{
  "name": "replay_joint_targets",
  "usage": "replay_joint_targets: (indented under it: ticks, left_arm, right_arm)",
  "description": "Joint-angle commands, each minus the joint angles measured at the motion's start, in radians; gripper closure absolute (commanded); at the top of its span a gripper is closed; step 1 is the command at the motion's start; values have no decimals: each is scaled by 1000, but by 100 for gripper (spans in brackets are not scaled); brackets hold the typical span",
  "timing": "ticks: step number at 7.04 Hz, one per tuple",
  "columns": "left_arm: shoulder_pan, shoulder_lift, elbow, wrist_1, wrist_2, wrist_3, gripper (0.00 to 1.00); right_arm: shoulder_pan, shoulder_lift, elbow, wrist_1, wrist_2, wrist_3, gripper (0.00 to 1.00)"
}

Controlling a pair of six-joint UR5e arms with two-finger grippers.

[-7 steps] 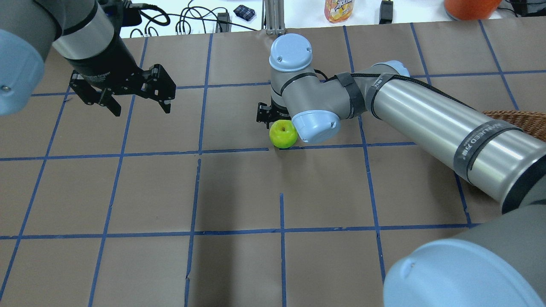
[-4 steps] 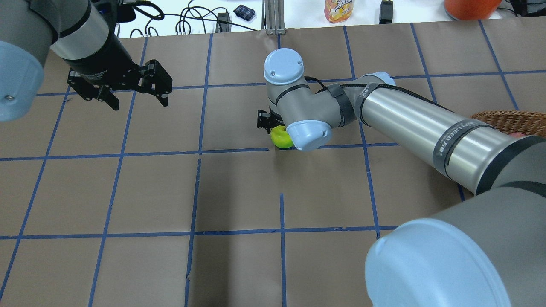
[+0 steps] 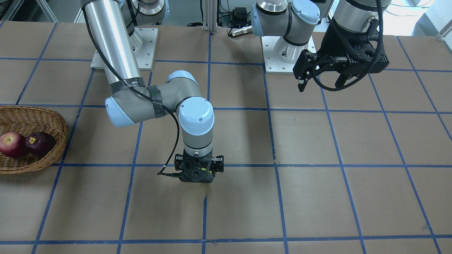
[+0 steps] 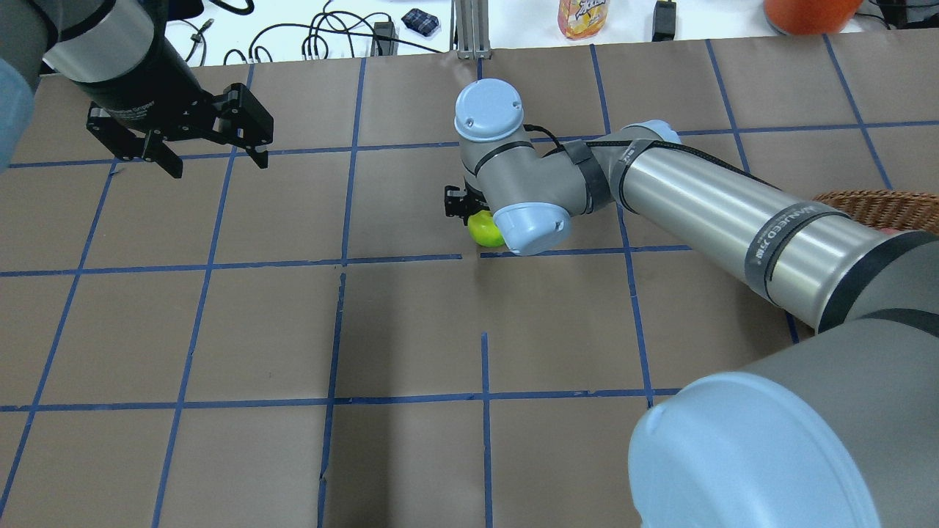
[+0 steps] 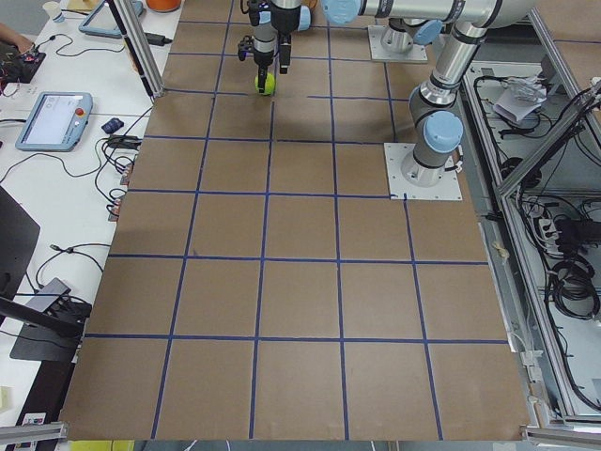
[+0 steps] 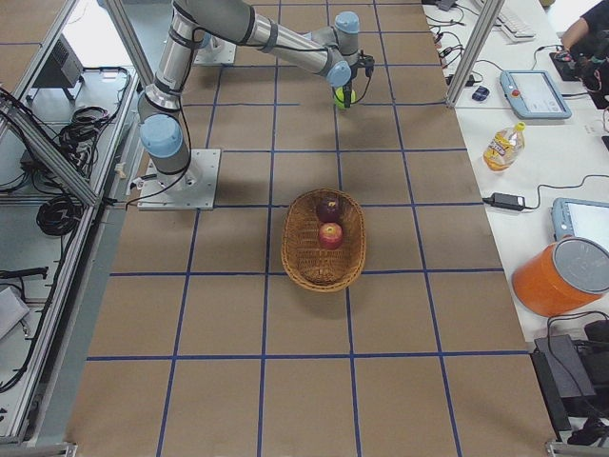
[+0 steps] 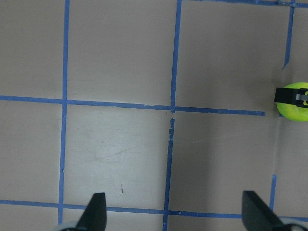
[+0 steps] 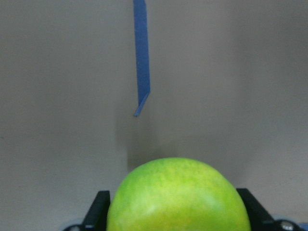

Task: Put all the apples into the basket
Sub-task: 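Carry the green apple into the basket with the right gripper and release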

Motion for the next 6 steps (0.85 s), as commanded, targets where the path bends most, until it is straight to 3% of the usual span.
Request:
replay_joint_targets:
  ticks: [1,2,4,6]
  left_arm:
    - [0,1,-2,-1,-1,0,0]
    - [-1,3,-5,-1,0,0,0]
    - [-1,4,-10,-1,0,0,0]
    - [-3,6,-16,-1,0,0,0]
  right_arm:
    - [-163,-134,6,100,6,-356,62]
    - [-281,-192,21,171,1,-538,62]
    - [-539,-278,77,177,12,-916,62]
    - [-795,-277,97,164,21,-1179,63]
